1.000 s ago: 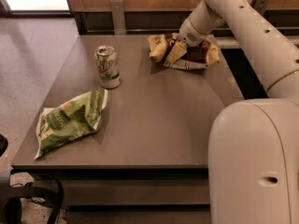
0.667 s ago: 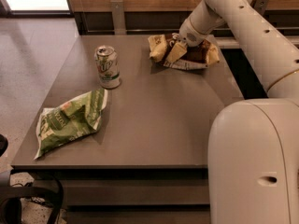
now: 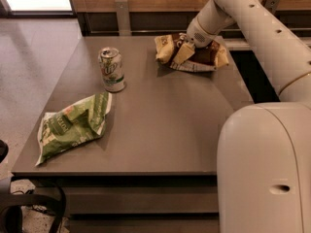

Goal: Move brown chip bag near green jalapeno chip bag

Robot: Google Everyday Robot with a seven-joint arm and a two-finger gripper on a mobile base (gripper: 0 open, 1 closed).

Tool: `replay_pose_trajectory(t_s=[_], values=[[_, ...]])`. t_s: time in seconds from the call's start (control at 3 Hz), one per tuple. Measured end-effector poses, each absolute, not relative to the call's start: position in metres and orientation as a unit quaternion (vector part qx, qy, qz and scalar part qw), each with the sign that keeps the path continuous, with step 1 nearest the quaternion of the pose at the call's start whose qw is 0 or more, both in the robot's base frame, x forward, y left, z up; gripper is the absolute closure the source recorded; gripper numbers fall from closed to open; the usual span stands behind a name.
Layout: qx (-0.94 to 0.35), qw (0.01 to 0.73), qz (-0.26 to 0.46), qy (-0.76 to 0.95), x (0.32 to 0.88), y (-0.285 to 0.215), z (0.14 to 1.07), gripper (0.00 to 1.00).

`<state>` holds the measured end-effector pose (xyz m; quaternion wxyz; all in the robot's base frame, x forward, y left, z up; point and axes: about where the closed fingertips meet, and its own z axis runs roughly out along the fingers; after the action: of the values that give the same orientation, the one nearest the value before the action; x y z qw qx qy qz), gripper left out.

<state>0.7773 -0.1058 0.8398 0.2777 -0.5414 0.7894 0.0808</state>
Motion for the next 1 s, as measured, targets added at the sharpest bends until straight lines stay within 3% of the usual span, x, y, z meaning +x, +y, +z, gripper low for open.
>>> replay_pose_trajectory(t_s=[1.0], values=[[-0.534, 0.285, 0.024, 0.796, 0.731, -0.116, 0.897, 1.00]])
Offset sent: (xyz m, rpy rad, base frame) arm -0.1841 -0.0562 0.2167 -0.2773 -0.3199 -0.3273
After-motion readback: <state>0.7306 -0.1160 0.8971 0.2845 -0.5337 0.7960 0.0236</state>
